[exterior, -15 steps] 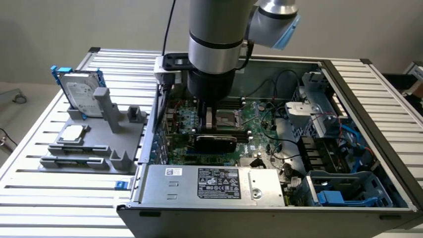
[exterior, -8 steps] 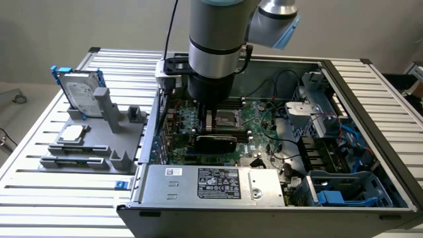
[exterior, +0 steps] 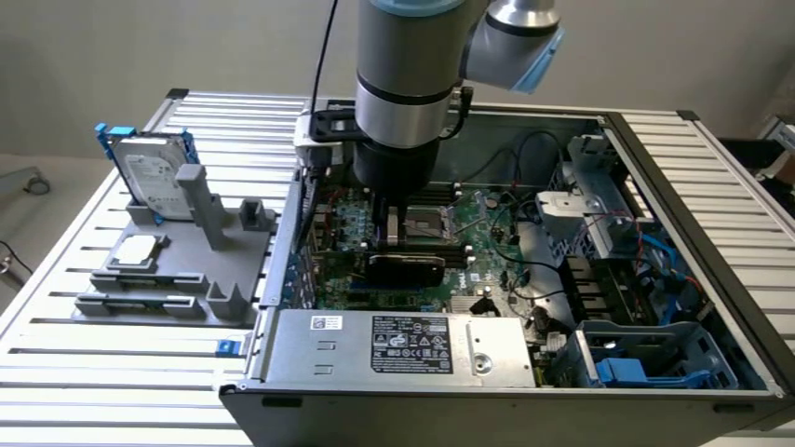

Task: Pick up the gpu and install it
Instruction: 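Insert the gpu into the slot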

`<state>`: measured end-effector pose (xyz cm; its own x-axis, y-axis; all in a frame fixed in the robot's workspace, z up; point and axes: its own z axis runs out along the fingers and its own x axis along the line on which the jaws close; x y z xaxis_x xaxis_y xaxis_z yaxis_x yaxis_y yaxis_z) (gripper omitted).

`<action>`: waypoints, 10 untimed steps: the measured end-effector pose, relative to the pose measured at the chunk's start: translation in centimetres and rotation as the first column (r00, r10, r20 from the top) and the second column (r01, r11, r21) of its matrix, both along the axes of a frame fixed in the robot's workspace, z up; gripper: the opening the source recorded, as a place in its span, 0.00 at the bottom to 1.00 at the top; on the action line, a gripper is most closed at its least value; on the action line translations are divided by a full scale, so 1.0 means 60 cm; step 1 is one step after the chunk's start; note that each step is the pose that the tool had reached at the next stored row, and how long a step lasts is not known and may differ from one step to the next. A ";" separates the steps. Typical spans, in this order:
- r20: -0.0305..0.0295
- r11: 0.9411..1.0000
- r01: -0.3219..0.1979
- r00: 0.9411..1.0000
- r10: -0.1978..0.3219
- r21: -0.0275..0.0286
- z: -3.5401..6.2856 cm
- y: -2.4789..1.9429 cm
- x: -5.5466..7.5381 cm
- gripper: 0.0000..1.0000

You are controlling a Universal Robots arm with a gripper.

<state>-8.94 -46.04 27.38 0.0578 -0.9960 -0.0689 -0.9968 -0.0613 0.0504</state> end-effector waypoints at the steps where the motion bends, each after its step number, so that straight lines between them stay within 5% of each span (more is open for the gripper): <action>1: 0.000 1.000 0.000 1.000 0.000 0.000 -0.001 0.0005 0.000 0.11; 10: 0.000 1.000 0.000 1.000 0.000 -0.002 -0.007 0.0015 0.000 0.11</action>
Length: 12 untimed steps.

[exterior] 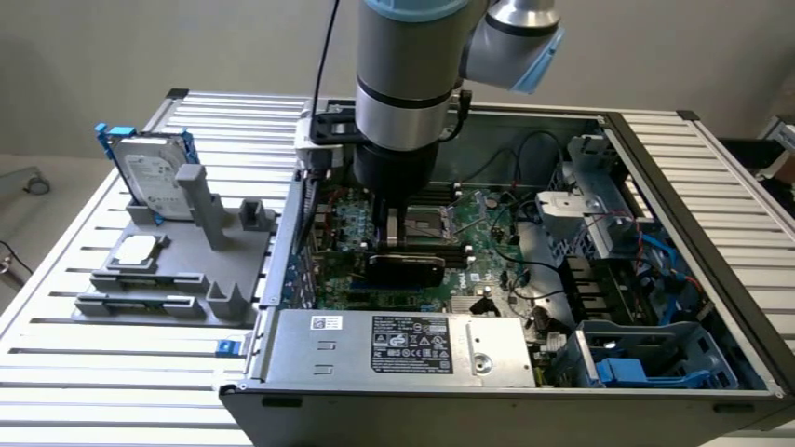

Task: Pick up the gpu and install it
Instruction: 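Insert the gpu into the slot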

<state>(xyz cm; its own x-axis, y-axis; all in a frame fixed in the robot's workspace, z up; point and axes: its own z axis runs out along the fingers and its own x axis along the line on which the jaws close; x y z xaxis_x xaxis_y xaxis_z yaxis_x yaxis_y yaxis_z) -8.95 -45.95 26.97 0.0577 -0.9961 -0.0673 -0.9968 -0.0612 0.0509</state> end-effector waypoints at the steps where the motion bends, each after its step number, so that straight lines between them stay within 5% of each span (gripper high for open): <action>1: 0.000 1.000 0.000 1.000 0.000 0.000 -0.001 0.0000 0.000 0.11; 12: 0.000 1.000 0.000 1.000 0.000 0.000 -0.005 0.0007 0.000 0.11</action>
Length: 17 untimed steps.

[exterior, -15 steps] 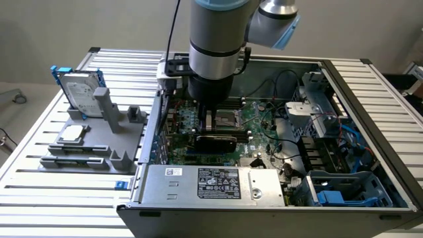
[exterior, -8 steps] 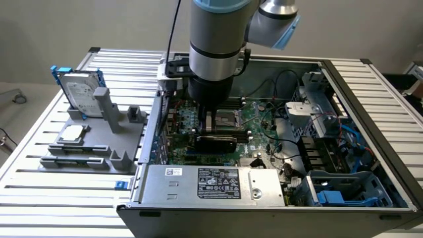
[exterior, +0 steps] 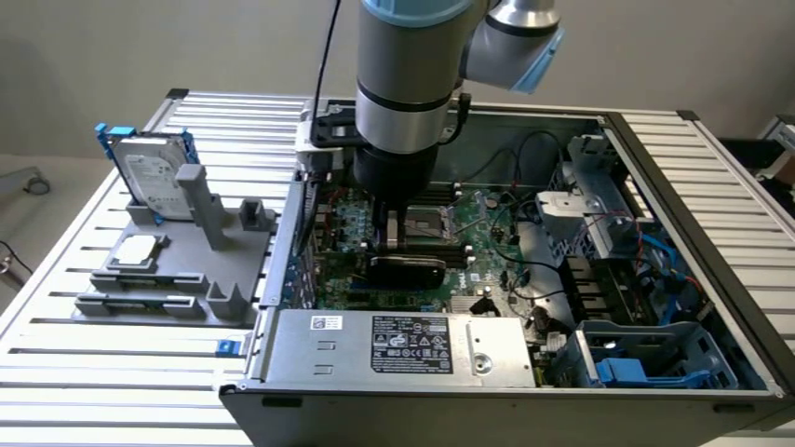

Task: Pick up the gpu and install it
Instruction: 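Insert the gpu into the slot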

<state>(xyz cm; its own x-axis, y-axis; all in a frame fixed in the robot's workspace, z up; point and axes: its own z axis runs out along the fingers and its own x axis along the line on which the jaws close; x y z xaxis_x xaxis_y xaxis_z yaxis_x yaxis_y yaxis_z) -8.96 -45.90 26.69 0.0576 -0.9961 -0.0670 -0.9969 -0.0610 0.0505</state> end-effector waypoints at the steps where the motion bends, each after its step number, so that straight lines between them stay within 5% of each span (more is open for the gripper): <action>1: 0.000 1.000 0.000 1.000 0.000 0.001 0.003 0.0001 0.000 0.11; 7: 0.000 1.000 0.000 1.000 0.000 0.000 0.038 0.0000 -0.012 0.11; 17: -0.003 1.000 -0.002 1.000 0.002 0.000 0.041 -0.0004 -0.067 0.11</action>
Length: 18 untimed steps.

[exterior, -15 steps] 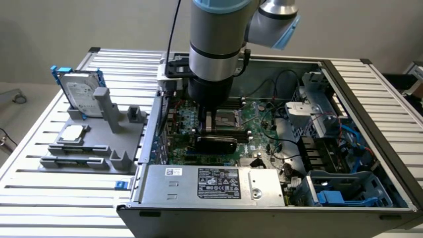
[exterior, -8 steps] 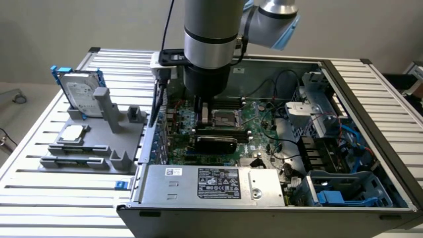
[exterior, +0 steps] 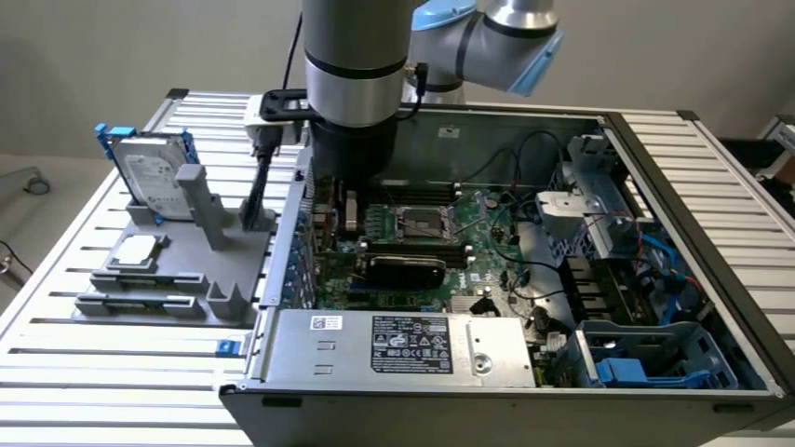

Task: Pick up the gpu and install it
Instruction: 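Insert the gpu into the slot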

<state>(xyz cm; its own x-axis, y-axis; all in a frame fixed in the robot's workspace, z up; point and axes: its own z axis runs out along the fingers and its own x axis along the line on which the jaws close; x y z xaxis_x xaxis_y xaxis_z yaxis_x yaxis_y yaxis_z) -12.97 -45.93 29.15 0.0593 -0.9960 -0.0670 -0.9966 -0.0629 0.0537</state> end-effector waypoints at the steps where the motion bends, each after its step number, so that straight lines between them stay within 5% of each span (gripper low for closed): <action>1: 0.000 1.000 0.000 1.000 0.000 0.000 0.000 -0.0002 -0.004 0.11; 5: 0.000 1.000 -0.002 1.000 0.002 -0.004 0.000 -0.0004 -0.019 0.11; 12: -0.004 1.000 -0.002 1.000 0.002 -0.023 0.004 -0.0113 -0.025 0.11; 18: -0.024 1.000 -0.002 1.000 0.002 -0.024 0.009 -0.0123 -0.025 0.11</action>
